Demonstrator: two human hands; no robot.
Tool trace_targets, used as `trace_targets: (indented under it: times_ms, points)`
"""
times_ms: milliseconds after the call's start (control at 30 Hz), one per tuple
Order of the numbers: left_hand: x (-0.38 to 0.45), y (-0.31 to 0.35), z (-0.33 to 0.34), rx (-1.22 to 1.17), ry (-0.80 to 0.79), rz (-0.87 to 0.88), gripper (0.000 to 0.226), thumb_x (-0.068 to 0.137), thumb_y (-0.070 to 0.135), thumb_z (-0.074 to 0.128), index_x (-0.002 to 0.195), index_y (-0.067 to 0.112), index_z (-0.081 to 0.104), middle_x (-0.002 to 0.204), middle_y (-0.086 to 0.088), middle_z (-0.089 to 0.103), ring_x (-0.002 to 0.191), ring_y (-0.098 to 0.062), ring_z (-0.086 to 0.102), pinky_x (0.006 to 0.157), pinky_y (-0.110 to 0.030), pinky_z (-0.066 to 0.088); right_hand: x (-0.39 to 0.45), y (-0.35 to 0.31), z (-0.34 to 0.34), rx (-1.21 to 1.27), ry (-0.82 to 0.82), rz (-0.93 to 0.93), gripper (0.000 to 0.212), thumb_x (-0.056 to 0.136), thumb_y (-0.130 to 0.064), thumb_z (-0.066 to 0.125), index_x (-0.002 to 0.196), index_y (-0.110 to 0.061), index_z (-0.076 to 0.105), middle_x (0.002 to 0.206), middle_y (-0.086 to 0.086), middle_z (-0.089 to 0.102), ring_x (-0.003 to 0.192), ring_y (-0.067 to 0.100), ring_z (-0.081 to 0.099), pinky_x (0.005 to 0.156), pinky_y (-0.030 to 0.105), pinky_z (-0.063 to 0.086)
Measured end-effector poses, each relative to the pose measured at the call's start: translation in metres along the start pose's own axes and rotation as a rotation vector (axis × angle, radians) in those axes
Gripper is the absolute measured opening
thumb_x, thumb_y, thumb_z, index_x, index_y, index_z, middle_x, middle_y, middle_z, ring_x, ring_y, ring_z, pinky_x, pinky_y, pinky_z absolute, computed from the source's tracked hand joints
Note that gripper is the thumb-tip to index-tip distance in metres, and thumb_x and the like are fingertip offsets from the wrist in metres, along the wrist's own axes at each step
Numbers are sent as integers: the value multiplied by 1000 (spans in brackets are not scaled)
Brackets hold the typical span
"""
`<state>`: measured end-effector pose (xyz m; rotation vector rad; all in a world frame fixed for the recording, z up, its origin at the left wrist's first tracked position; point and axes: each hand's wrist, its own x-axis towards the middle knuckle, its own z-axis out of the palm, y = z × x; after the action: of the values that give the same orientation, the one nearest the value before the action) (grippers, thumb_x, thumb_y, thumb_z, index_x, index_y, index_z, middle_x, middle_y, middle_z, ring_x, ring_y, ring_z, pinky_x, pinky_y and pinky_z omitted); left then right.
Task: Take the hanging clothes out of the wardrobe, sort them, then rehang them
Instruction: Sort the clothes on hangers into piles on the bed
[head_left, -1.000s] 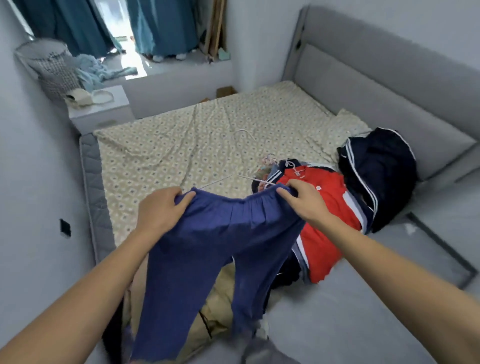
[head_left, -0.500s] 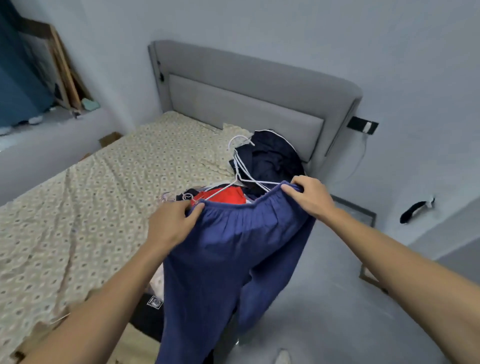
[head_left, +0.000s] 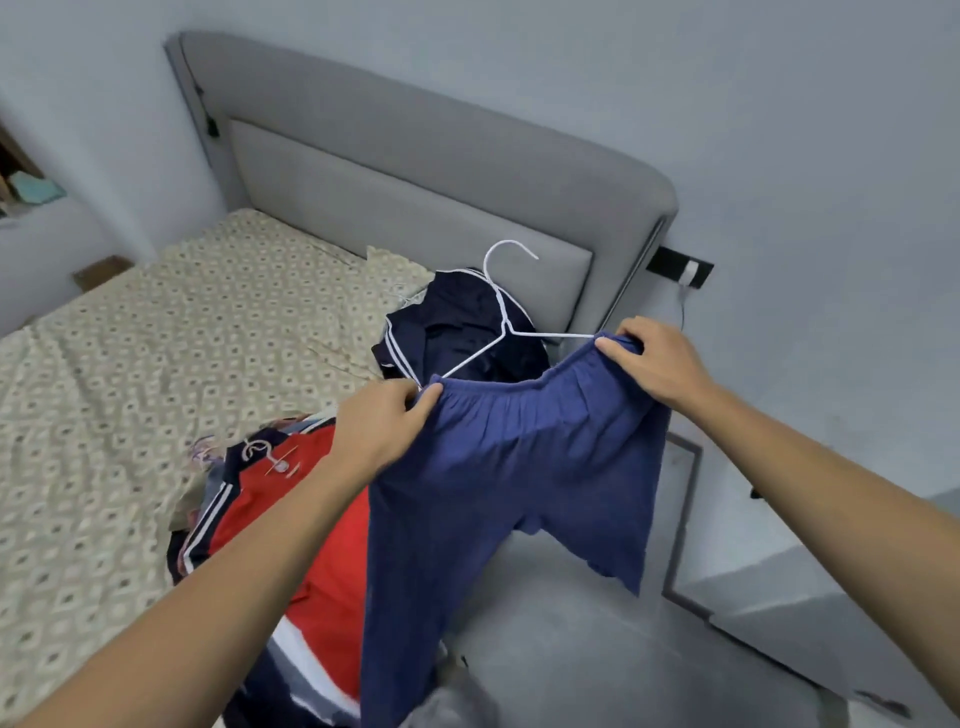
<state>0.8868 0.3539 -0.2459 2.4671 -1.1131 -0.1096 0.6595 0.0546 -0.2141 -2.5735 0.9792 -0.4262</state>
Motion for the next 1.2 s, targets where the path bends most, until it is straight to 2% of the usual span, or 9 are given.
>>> trace_targets:
  times_ms: [100,233,500,567,700,800,900,1000,1200]
  points:
    - [68,15,28,-39,3,19,58,102,61,46,65,16,50,59,4,52,65,-25,48,58,-37,29,63,33,-2,-21,14,3,42,97,-56,60,75,-20,57,76,-6,59,73,18,56,67,40,47]
    - [147,16,58,-75,-26,4,58,101,61,47,63,18,48,56,4,52,61,-23,51,55,-35,29,147,58,7,-19,-12,13,43,95,-60,58,76,-21,58,77,-7,60,74,16,57,67,40,48]
    - [278,-9,72,-28,-65,-130,55,102,61,44,69,19,55,63,6,58,66,-23,57,54,-34,31,307,61,51,31,-124,-16,42,96,-58,58,75,-22,55,78,-7,58,75,18,57,67,38,45]
    - [309,-18,84,-28,-57,-189,54,103,60,44,70,19,56,65,5,60,67,-23,57,56,-34,34,357,61,72,44,-151,-32,45,93,-64,55,74,-22,55,77,-7,58,75,18,57,68,39,47]
    - [366,-42,118,-46,-59,-317,52,104,55,45,69,18,52,66,1,60,67,-25,56,58,-36,37,455,67,133,56,-249,-84,47,91,-67,53,76,-23,55,79,-7,60,77,21,58,70,40,49]
    - [402,-76,166,-51,-83,-465,49,104,55,44,71,20,51,71,0,62,73,-29,61,60,-37,39,528,73,206,65,-392,-140,41,96,-58,60,76,-23,55,81,-7,58,79,22,58,65,35,40]
    - [432,-111,215,-58,-121,-615,46,105,53,44,76,19,55,78,-2,66,81,-32,65,64,-38,42,584,79,282,90,-548,-173,41,99,-51,63,78,-16,56,80,-6,56,73,19,55,58,32,33]
    - [463,-142,251,-47,-135,-719,45,106,51,46,80,17,57,85,-7,67,85,-35,65,65,-39,40,627,84,347,82,-630,-245,41,100,-47,62,84,-10,59,85,-1,58,77,23,57,63,36,36]
    - [503,-200,300,-26,-142,-851,44,107,44,45,74,15,50,84,-8,60,82,-35,59,64,-38,34,682,73,447,24,-700,-356,38,101,-51,57,85,-18,56,91,1,60,80,26,56,67,37,43]
